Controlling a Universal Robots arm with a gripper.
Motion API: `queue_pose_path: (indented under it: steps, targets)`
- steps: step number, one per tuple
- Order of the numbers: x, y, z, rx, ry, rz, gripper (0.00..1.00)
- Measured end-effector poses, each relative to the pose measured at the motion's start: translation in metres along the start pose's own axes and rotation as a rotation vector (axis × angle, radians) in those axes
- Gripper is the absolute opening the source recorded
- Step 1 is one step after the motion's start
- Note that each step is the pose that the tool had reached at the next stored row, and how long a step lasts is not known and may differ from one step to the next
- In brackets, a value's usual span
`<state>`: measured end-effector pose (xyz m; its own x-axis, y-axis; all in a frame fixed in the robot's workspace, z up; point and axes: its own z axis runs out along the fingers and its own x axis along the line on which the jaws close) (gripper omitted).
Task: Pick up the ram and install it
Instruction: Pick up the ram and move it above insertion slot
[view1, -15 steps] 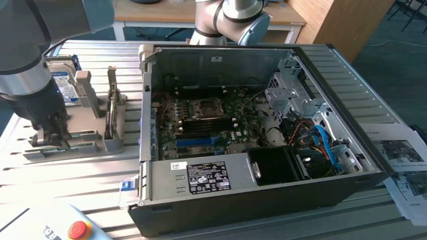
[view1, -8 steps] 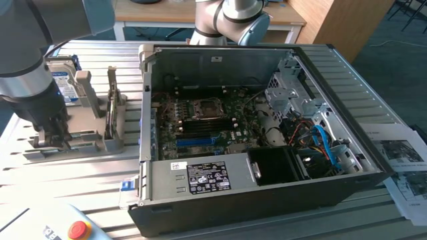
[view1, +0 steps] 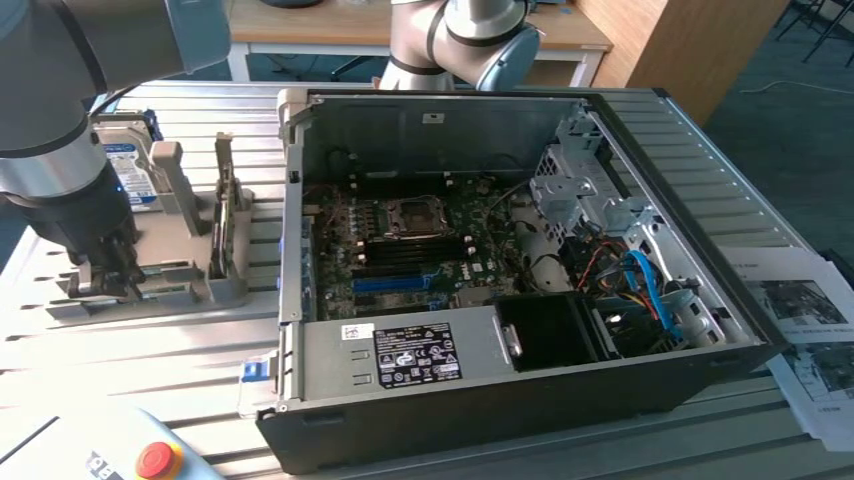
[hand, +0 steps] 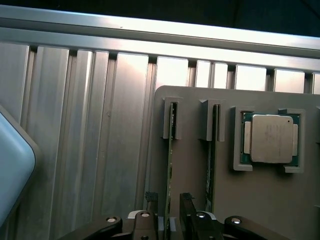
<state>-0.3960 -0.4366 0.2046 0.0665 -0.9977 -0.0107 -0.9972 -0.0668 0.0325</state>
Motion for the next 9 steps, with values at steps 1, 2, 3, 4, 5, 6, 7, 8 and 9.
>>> queue_pose_path:
  steps: [1,2,3,4,5,6,7,8,9]
  targets:
    - [0.0,0.0,0.0001,0.0001,-0.0001,0.0,0.31]
    - [-0.0001,-0.0001,0.0003,0.0001,-0.0001,0.0,0.31]
    - [-0.0003,-0.0001,0.0005,0.0002,-0.0001,0.0,0.31]
    - [-0.0003,-0.0001,0.0007,0.0002,-0.0001,0.0,0.31]
    - [-0.0005,-0.0001,0.0009,0.0001,-0.0001,0.0,0.31]
    - [-0.0006,-0.0001,0.001,0.0002,-0.0001,0.0,0.31]
    - [-0.0006,-0.0001,0.001,0.0001,-0.0001,0.0,0.31]
    - [-0.0006,-0.0001,0.001,0.0001,0.0,0.0,0.31]
    - [-0.0006,-0.0001,0.001,0.0,0.0,0.0,0.31]
